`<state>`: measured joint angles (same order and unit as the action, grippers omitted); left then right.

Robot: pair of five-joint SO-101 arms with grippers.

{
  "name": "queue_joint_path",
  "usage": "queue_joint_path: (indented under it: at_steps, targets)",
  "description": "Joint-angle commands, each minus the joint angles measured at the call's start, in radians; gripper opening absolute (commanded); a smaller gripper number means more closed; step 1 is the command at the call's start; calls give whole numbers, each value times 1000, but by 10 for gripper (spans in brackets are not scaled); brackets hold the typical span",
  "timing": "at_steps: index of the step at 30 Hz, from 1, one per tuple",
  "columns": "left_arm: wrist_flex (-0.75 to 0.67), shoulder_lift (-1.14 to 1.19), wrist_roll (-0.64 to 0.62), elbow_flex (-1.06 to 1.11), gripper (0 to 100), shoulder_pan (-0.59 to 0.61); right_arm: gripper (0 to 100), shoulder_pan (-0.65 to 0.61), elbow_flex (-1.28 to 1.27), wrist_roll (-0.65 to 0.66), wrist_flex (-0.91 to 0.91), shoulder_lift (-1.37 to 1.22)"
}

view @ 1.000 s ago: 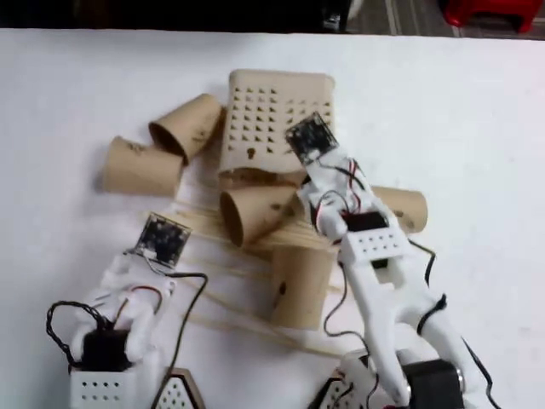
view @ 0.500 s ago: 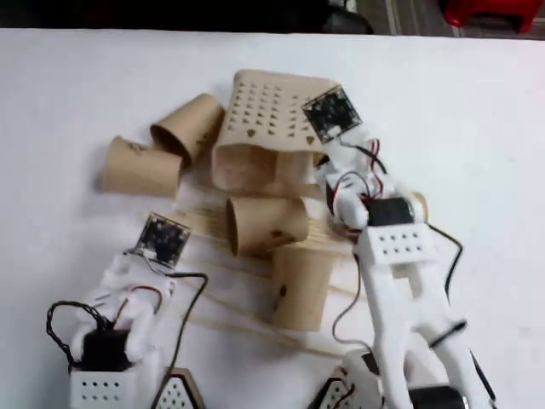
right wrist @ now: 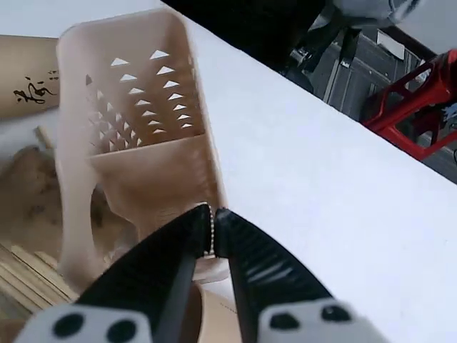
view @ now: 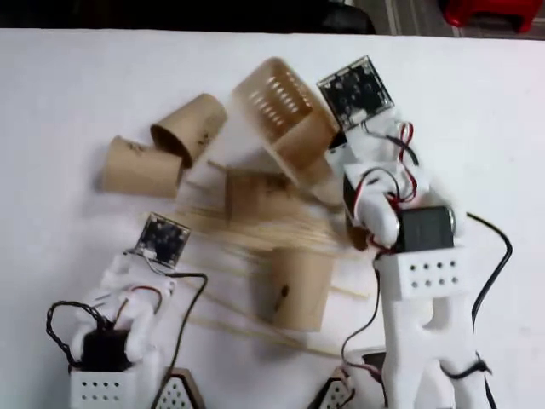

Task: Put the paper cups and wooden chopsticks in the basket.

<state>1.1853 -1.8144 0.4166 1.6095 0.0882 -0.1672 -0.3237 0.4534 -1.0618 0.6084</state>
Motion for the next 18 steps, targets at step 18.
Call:
queue_joint_path:
  at_steps: [18]
  targets:
    - [-21,-8,9,-3,27,8,151,64,529,-9,-234,-295]
